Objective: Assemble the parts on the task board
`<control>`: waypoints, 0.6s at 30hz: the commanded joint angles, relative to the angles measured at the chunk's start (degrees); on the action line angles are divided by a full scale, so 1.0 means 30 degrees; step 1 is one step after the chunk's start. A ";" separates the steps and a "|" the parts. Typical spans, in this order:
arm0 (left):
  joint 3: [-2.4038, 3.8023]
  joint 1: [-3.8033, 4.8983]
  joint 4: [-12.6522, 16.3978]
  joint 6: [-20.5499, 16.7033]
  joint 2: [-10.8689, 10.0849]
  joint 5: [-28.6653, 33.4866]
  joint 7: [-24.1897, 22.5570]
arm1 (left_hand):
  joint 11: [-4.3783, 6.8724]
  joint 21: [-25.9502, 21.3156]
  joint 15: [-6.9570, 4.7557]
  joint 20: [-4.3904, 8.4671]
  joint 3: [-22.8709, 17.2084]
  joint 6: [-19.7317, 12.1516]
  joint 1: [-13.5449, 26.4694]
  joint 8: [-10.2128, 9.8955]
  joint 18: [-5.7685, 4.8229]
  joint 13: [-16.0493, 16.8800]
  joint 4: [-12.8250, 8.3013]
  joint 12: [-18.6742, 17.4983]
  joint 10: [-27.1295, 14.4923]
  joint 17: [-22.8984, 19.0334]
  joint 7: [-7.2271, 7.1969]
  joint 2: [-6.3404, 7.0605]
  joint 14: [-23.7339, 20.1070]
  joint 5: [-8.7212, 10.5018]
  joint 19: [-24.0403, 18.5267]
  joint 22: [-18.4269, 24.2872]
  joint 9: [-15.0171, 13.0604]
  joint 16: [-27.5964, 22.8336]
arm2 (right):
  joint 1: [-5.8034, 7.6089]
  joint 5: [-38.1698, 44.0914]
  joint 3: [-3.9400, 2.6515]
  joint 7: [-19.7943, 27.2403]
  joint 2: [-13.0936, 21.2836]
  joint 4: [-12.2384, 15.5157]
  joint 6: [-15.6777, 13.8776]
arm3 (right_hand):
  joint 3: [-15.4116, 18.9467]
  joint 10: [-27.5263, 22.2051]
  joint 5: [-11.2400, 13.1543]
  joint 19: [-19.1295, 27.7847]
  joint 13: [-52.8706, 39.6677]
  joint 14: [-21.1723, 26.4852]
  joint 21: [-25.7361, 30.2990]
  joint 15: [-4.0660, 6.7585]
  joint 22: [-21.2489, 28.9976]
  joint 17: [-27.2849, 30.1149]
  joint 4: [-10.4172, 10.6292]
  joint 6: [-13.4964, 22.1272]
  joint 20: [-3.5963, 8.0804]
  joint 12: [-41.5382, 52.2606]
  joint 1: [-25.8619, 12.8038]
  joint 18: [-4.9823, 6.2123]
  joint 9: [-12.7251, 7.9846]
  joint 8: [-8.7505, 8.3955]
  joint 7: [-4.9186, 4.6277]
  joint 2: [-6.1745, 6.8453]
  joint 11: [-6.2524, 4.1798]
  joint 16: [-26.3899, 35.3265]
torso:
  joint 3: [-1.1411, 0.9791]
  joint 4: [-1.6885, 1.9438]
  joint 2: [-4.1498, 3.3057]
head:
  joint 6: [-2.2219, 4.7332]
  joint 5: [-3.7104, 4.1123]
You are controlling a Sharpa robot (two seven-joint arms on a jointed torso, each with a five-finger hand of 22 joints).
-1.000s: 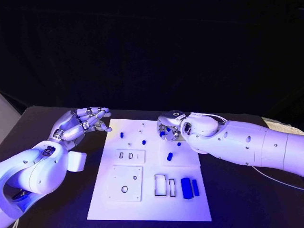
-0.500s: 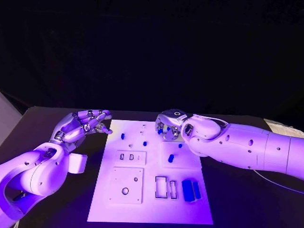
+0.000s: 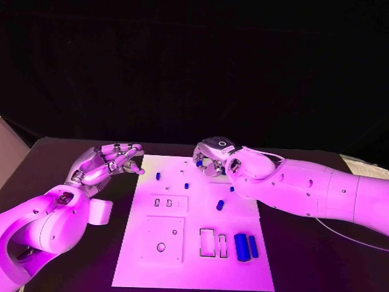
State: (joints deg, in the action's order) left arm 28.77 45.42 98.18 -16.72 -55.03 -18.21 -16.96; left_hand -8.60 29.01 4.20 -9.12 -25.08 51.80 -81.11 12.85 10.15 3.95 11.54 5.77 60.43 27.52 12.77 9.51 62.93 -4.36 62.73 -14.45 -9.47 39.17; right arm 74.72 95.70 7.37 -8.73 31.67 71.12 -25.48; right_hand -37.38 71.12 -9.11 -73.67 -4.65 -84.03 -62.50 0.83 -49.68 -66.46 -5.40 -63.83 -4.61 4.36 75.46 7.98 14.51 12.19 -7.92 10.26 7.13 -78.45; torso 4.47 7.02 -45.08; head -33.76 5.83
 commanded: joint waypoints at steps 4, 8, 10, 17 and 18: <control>0.0024 -0.0003 0.0103 0.0274 0.0099 -0.0121 0.0020 | 0.0002 0.0112 -0.0025 -0.0001 -0.0105 -0.0066 -0.0109 0.0064 0.0042 0.0004 -0.0083 0.0058 0.0068 0.0025 -0.0091 -0.0035 -0.0122 0.0135 -0.0195 -0.0053 -0.0032 0.0156 | 0.0002 0.0441 -0.0016 -0.0252 -0.0675 -0.0691 -0.0566 | 0.0002 0.1191 0.0076 0.0097 -0.0922 -0.0520 -0.0060 0.0118 0.0011 -0.0012 -0.0151 0.0160 0.0047 -0.0142 0.0509 -0.0130 -0.0001 -0.0035 -0.0021 -0.0247 -0.1173 -0.0065 | 0.0036 0.0114 -0.0031 | -0.0048 -0.0235; 0.0053 -0.0003 0.0154 0.0279 0.0166 -0.0180 0.0018 | 0.0002 0.0112 -0.0025 -0.0001 -0.0105 -0.0066 -0.0109 0.0064 0.0042 0.0004 -0.0083 0.0058 0.0068 0.0025 -0.0091 -0.0035 -0.0122 0.0135 -0.0195 -0.0053 -0.0032 0.0156 | -0.0007 0.0462 -0.0018 -0.0279 -0.0959 -0.0967 -0.0603 | 0.0009 0.1184 0.0132 0.0099 -0.0935 -0.0527 -0.0080 0.0106 -0.0020 -0.0053 -0.0141 0.0181 0.0037 -0.0156 0.0484 -0.0135 0.0019 -0.0035 -0.0030 -0.0245 -0.1164 -0.0089 | 0.0127 0.0240 -0.0027 | -0.0106 -0.0284; 0.0067 -0.0003 0.0170 0.0275 0.0176 -0.0198 0.0027 | 0.0002 0.0112 -0.0025 -0.0001 -0.0105 -0.0066 -0.0109 0.0064 0.0042 0.0004 -0.0083 0.0058 0.0068 0.0025 -0.0091 -0.0035 -0.0122 0.0135 -0.0195 -0.0053 -0.0032 0.0156 | -0.0010 0.0471 -0.0019 -0.0296 -0.1063 -0.1057 -0.0656 | 0.0009 0.1184 0.0132 0.0099 -0.0935 -0.0527 -0.0080 0.0106 -0.0020 -0.0053 -0.0141 0.0181 0.0037 -0.0156 0.0484 -0.0135 0.0019 -0.0035 -0.0030 -0.0245 -0.1164 -0.0089 | 0.0156 0.0269 -0.0040 | -0.0144 -0.0297; 0.0101 -0.0002 0.0215 0.0273 0.0169 -0.0260 0.0053 | -0.0003 0.0147 -0.0023 0.0001 -0.0120 -0.0085 -0.0114 0.0059 0.0040 -0.0002 -0.0096 0.0045 0.0051 0.0030 -0.0085 -0.0033 -0.0134 0.0135 -0.0217 -0.0076 -0.0033 0.0183 | -0.0014 0.0425 -0.0025 -0.0332 -0.1308 -0.1264 -0.0771 | 0.0008 0.1175 0.0163 0.0098 -0.0941 -0.0527 -0.0092 0.0101 -0.0040 -0.0057 -0.0146 0.0201 0.0032 -0.0166 0.0484 -0.0137 0.0028 -0.0039 -0.0032 -0.0240 -0.1162 -0.0094 | 0.0227 0.0332 -0.0071 | -0.0178 -0.0250; 0.0105 -0.0002 0.0220 0.0273 0.0165 -0.0266 0.0054 | -0.0004 0.0148 -0.0023 0.0001 -0.0121 -0.0085 -0.0114 0.0059 0.0040 -0.0002 -0.0097 0.0045 0.0051 0.0030 -0.0085 -0.0032 -0.0134 0.0136 -0.0217 -0.0076 -0.0033 0.0183 | -0.0014 0.0423 -0.0026 -0.0332 -0.1328 -0.1279 -0.0767 | 0.0008 0.1175 0.0163 0.0098 -0.0941 -0.0527 -0.0092 0.0101 -0.0040 -0.0057 -0.0146 0.0201 0.0032 -0.0166 0.0484 -0.0137 0.0028 -0.0039 -0.0032 -0.0240 -0.1162 -0.0094 | 0.0233 0.0333 -0.0075 | -0.0180 -0.0254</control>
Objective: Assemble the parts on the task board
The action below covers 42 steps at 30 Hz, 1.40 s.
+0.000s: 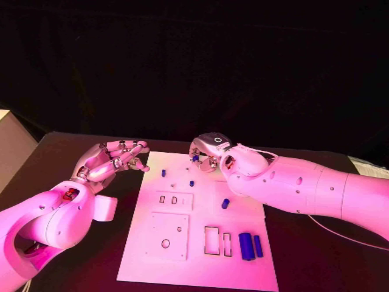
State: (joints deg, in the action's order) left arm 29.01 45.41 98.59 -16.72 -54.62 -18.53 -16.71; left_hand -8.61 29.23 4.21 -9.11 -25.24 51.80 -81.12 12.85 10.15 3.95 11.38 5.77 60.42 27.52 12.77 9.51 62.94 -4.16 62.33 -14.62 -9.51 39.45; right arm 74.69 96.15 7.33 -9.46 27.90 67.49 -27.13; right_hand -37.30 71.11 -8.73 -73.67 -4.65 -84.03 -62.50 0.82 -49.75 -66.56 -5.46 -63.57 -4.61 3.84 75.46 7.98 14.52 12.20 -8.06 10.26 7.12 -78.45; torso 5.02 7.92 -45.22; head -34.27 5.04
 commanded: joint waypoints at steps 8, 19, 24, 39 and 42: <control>0.0050 -0.0001 0.0056 0.0281 0.0012 -0.0211 -0.0018 | -0.0003 0.0081 -0.0024 -0.0001 -0.0069 -0.0087 -0.0112 0.0059 0.0040 -0.0003 -0.0044 0.0042 0.0050 0.0031 -0.0084 -0.0031 -0.0139 0.0071 -0.0086 -0.0025 -0.0020 0.0095 | -0.0005 0.0261 -0.0014 -0.0084 -0.0175 -0.0135 -0.0171 | -0.0016 0.1138 0.0084 0.0105 -0.0952 -0.0532 -0.0114 0.0093 -0.0049 -0.0053 -0.0142 0.0171 0.0022 -0.0022 0.0478 -0.0140 0.0047 -0.0057 -0.0001 -0.0211 -0.1141 -0.0117 | 0.0016 0.0051 -0.0063 | -0.0024 0.0007; 0.0065 0.0000 0.0043 0.0288 0.0017 -0.0236 0.0013 | -0.0007 0.0104 -0.0021 -0.0001 -0.0067 -0.0098 -0.0108 0.0058 0.0038 -0.0006 -0.0050 0.0036 0.0044 0.0034 -0.0082 -0.0017 -0.0150 0.0080 -0.0101 -0.0040 -0.0021 0.0112 | -0.0011 0.0292 -0.0013 0.0127 -0.0515 -0.0555 -0.0057 | -0.0017 0.1081 0.0135 0.0147 -0.0961 -0.0526 -0.0079 0.0074 -0.0003 -0.0029 -0.0139 0.0237 0.0005 -0.0053 0.0454 -0.0129 0.0069 -0.0077 -0.0021 -0.0196 -0.1119 -0.0113 | 0.0029 0.0083 -0.0127 | -0.0064 0.0025; 0.0069 0.0001 0.0064 0.0287 -0.0002 -0.0239 0.0025 | -0.0010 0.0136 -0.0020 0.0001 -0.0075 -0.0112 -0.0121 0.0055 0.0038 -0.0009 -0.0070 0.0027 0.0032 0.0037 -0.0076 -0.0006 -0.0165 0.0084 -0.0122 -0.0061 -0.0023 0.0134 | -0.0036 0.0228 -0.0012 0.0218 -0.0695 -0.0747 0.0008 | -0.0028 0.1028 0.0141 0.0147 -0.0965 -0.0526 -0.0109 0.0057 -0.0052 -0.0039 -0.0137 0.0288 -0.0007 -0.0073 0.0441 -0.0136 0.0085 -0.0094 -0.0037 -0.0191 -0.1100 -0.0124 | 0.0042 0.0087 -0.0164 | -0.0057 -0.0013; 0.0079 0.0001 0.0092 0.0320 -0.0017 -0.0342 0.0068 | -0.0023 0.0199 -0.0014 0.0001 -0.0085 -0.0140 -0.0141 0.0051 0.0034 -0.0015 -0.0102 0.0009 0.0010 0.0042 -0.0058 0.0014 -0.0196 0.0094 -0.0164 -0.0102 -0.0026 0.0173 | -0.0060 0.0013 -0.0006 0.0471 -0.0844 -0.1002 0.0416 | -0.0042 0.0862 0.0136 0.0211 -0.0968 -0.0509 -0.0090 0.0011 -0.0043 0.0013 -0.0131 0.0424 -0.0049 -0.0107 0.0386 -0.0127 0.0133 -0.0137 -0.0087 -0.0141 -0.1044 -0.0114 | 0.0050 0.0045 -0.0179 | -0.0227 -0.0076; 0.0081 0.0001 0.0093 0.0326 -0.0023 -0.0352 0.0068 | -0.0023 0.0199 -0.0014 0.0001 -0.0085 -0.0140 -0.0141 0.0051 0.0034 -0.0015 -0.0102 0.0009 0.0010 0.0042 -0.0058 0.0014 -0.0196 0.0094 -0.0164 -0.0102 -0.0026 0.0173 | -0.0064 0.0011 -0.0006 0.0431 -0.0843 -0.1036 0.0478 | -0.0048 0.0805 0.0131 0.0240 -0.0967 -0.0504 -0.0069 -0.0005 -0.0020 0.0024 -0.0125 0.0473 -0.0063 -0.0113 0.0367 -0.0121 0.0146 -0.0155 -0.0104 -0.0127 -0.1024 -0.0113 | 0.0058 0.0032 -0.0184 | -0.0213 -0.0082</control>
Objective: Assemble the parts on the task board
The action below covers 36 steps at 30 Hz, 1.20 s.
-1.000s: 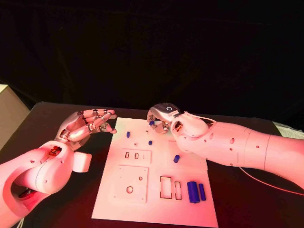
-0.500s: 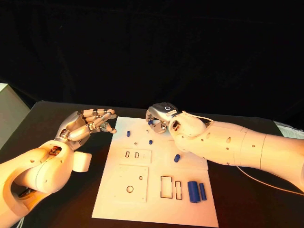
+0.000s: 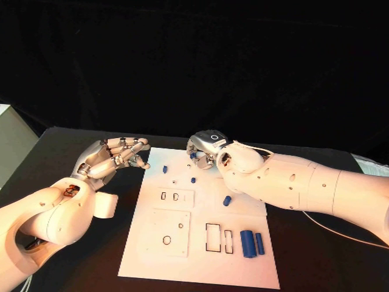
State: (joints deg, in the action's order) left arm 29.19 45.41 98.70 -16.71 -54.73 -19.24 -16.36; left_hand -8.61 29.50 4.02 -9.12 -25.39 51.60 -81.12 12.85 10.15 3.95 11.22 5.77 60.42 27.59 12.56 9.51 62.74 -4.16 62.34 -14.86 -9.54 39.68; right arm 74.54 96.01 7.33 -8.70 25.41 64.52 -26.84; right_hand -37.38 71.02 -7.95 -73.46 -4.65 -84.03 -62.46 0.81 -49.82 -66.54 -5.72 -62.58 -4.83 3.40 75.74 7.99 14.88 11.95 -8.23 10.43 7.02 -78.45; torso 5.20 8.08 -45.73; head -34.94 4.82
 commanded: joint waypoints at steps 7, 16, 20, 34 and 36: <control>0.0026 0.0002 0.0059 0.0337 0.0023 -0.0163 -0.0047 | -0.0026 0.0125 0.0051 0.0004 -0.0033 -0.0081 -0.0144 0.0049 0.0033 -0.0016 -0.0053 0.0005 0.0006 0.0018 0.0014 0.0020 -0.0139 0.0097 -0.0179 -0.0033 -0.0017 0.0104 | -0.0022 0.0057 -0.0008 0.0181 -0.0003 0.0025 0.0496 | -0.0016 0.0655 -0.0104 0.0241 -0.0956 -0.0482 -0.0041 -0.0052 0.0038 0.0065 -0.0019 0.0280 -0.0036 0.0026 0.0197 -0.0111 0.0063 -0.0123 -0.0096 -0.0105 -0.0935 -0.0099 | -0.0002 -0.0016 -0.0028 | 0.0025 -0.0006; 0.0044 0.0002 0.0048 0.0379 0.0067 -0.0205 -0.0055 | -0.0044 0.0171 0.0064 -0.0002 -0.0014 -0.0107 -0.0122 0.0043 0.0027 -0.0020 -0.0048 -0.0011 -0.0017 0.0022 0.0039 0.0043 -0.0157 0.0117 -0.0213 -0.0063 -0.0019 0.0137 | -0.0071 0.0060 -0.0007 0.0126 -0.0052 0.0004 0.0299 | -0.0044 0.0481 -0.0106 0.0264 -0.0940 -0.0482 -0.0058 -0.0094 -0.0013 -0.0003 -0.0010 0.0411 -0.0076 0.0022 0.0172 -0.0113 0.0098 -0.0173 -0.0145 -0.0068 -0.0882 -0.0138 | -0.0001 -0.0034 -0.0052 | 0.0091 0.0032; 0.0052 0.0002 0.0049 0.0392 0.0069 -0.0211 -0.0049 | -0.0046 0.0182 0.0068 -0.0003 -0.0010 -0.0112 -0.0119 0.0043 0.0026 -0.0021 -0.0047 -0.0014 -0.0022 0.0023 0.0043 0.0044 -0.0161 0.0120 -0.0221 -0.0070 -0.0019 0.0144 | -0.0098 0.0060 -0.0004 0.0193 -0.0099 -0.0056 0.0175 | -0.0199 -0.1102 0.0208 0.0552 -0.0545 -0.0404 0.0236 -0.0419 0.0281 0.0086 0.0034 0.1118 -0.0340 -0.0003 -0.0001 -0.0048 0.0150 -0.0483 -0.0426 0.0336 -0.0500 -0.0111 | 0.0012 0.0008 -0.0049 | 0.0105 0.0058; 0.0071 0.0003 -0.0086 0.0394 0.0034 -0.0214 -0.0026 | -0.0050 0.0226 0.0070 -0.0003 -0.0028 -0.0127 -0.0159 0.0042 0.0027 -0.0022 -0.0076 -0.0025 -0.0038 0.0024 0.0046 0.0037 -0.0181 0.0102 -0.0250 -0.0098 -0.0023 0.0171 | -0.0163 0.0055 0.0001 0.0121 -0.0010 0.0011 -0.0270 | 0.1525 -0.3921 0.0945 0.1757 0.0271 0.0216 0.2479 -0.0765 0.2711 0.2029 0.0357 0.2730 -0.0752 0.0348 0.0017 0.0405 0.0271 -0.1290 -0.0613 0.1106 -0.0110 0.1041 | -0.0023 -0.0027 -0.0075 | 0.0142 0.0105; 0.0073 0.0003 -0.0107 0.0394 0.0035 -0.0211 -0.0027 | -0.0054 0.0237 0.0070 -0.0003 -0.0031 -0.0133 -0.0166 0.0041 0.0027 -0.0023 -0.0082 -0.0029 -0.0045 0.0024 0.0050 0.0038 -0.0186 0.0098 -0.0257 -0.0105 -0.0023 0.0177 | -0.0182 0.0054 0.0001 0.0067 0.0055 0.0082 -0.0458 | 0.2060 -0.4138 0.0904 0.1803 0.0270 0.0245 0.2771 -0.0755 0.2972 0.2188 0.0468 0.2822 -0.0750 0.0494 0.0152 0.0439 0.0314 -0.1364 -0.0595 0.1038 -0.0120 0.1156 | -0.0022 -0.0019 -0.0070 | 0.0165 0.0109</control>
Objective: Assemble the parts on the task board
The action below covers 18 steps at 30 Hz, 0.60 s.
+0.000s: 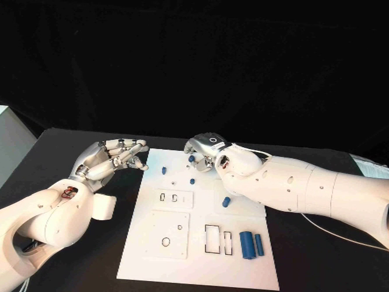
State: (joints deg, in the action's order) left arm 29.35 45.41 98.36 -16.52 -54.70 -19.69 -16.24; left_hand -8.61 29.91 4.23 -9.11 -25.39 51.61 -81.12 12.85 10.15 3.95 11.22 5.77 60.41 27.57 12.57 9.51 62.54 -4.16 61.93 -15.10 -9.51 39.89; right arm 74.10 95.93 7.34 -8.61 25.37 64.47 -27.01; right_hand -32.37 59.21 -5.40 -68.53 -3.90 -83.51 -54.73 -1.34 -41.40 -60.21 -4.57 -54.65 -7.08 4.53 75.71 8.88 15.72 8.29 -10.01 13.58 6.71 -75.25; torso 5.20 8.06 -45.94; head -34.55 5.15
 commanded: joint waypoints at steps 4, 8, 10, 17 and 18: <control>0.0025 0.0003 -0.0050 0.0324 0.0021 -0.0056 -0.0075 | -0.0055 0.0104 0.0003 -0.0008 -0.0032 -0.0137 -0.0166 0.0041 0.0027 -0.0024 -0.0084 -0.0030 -0.0046 0.0030 0.0050 0.0037 -0.0120 0.0098 -0.0124 -0.0027 -0.0031 0.0110 | -0.0063 0.0067 -0.0002 -0.0048 0.0256 0.0255 -0.0770 | 0.1257 -0.0593 -0.0006 0.0211 0.0021 0.0133 0.0654 -0.0045 0.0563 0.0380 0.0308 0.0262 -0.0002 0.0356 0.0418 0.0188 0.0104 -0.0241 -0.0009 -0.0177 -0.0003 0.0301 | -0.0017 0.0007 0.0010 | 0.0068 -0.0002; 0.0026 0.0003 -0.0110 0.0324 -0.0014 -0.0049 -0.0081 | -0.0055 0.0104 0.0003 -0.0008 -0.0032 -0.0137 -0.0166 0.0041 0.0027 -0.0024 -0.0084 -0.0030 -0.0046 0.0030 0.0050 0.0037 -0.0120 0.0098 -0.0124 -0.0027 -0.0031 0.0110 | -0.0096 -0.0115 -0.0007 -0.0102 0.0628 0.0611 -0.1125 | 0.2040 -0.0954 -0.0036 0.0217 0.0023 0.0170 0.1037 -0.0064 0.0884 0.0586 0.0549 0.0276 -0.0016 0.0595 0.0704 0.0225 0.0163 -0.0317 -0.0033 -0.0321 0.0024 0.0457 | -0.0018 -0.0004 -0.0007 | 0.0120 -0.0024; 0.0026 0.0003 -0.0149 0.0314 -0.0066 -0.0047 -0.0081 | -0.0055 0.0104 0.0003 -0.0008 -0.0032 -0.0137 -0.0166 0.0041 0.0027 -0.0024 -0.0084 -0.0030 -0.0046 0.0030 0.0050 0.0037 -0.0120 0.0098 -0.0124 -0.0027 -0.0031 0.0110 | -0.0112 -0.0503 -0.0042 -0.0050 0.0954 0.0974 -0.1454 | 0.2363 -0.0967 -0.0064 0.0353 0.0006 0.0275 0.1424 -0.0079 0.1295 0.0974 0.0706 0.0246 -0.0026 0.0776 0.0789 0.0288 0.0191 -0.0341 -0.0076 -0.0379 0.0043 0.0700 | -0.0027 -0.0027 -0.0040 | 0.0118 0.0007; 0.0029 0.0002 -0.0432 0.0609 -0.0148 -0.0026 -0.0269 | -0.0058 0.0128 0.0006 -0.0010 -0.0036 -0.0144 -0.0171 0.0041 0.0026 -0.0024 -0.0090 -0.0034 -0.0052 0.0030 0.0053 0.0037 -0.0130 0.0094 -0.0140 -0.0043 -0.0033 0.0124 | -0.0147 -0.2580 -0.0554 0.0291 0.2716 0.2798 -0.2459 | 0.2118 0.0543 -0.0504 -0.0058 -0.0126 0.0047 0.1173 0.0029 0.0764 0.0427 0.1119 0.0015 0.0053 0.1967 0.0936 0.0192 0.0253 -0.0439 -0.0086 -0.0510 -0.0109 0.0423 | -0.0024 0.0004 0.0014 | 0.0160 0.0171; 0.0030 0.0002 -0.0500 0.0719 -0.0187 -0.0020 -0.0344 | -0.0062 0.0158 0.0019 -0.0019 -0.0002 -0.0166 -0.0122 0.0036 0.0020 -0.0022 -0.0075 -0.0036 -0.0053 0.0029 0.0050 0.0080 -0.0152 0.0101 -0.0176 -0.0063 -0.0034 0.0143 | -0.0147 -0.2975 -0.0696 0.0283 0.3207 0.3262 -0.2557 | 0.1662 0.2767 -0.0606 -0.0505 -0.0516 -0.0136 0.0489 0.0290 -0.0131 -0.0110 0.1310 -0.0076 0.0233 0.2993 0.0821 0.0057 0.0274 -0.0492 -0.0004 -0.0448 -0.0479 0.0087 | -0.0027 -0.0020 0.0000 | 0.0168 0.0173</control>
State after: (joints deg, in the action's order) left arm 29.38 45.41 96.97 -16.22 -55.24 -19.70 -16.29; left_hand -8.61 30.13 4.23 -9.11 -25.39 51.40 -81.12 12.85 10.15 3.95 11.22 5.77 60.41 27.56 12.78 9.51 62.54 -4.16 61.93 -15.24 -9.55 40.07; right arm 73.67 91.45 5.38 -8.54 34.31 73.32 -31.80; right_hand -26.65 64.30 -7.00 -69.44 -4.98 -83.65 -52.32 -0.77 -40.60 -59.84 -0.83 -54.95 -6.64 12.22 78.21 8.88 16.48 7.01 -10.38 11.99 6.09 -74.54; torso 5.14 8.03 -45.98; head -34.09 5.54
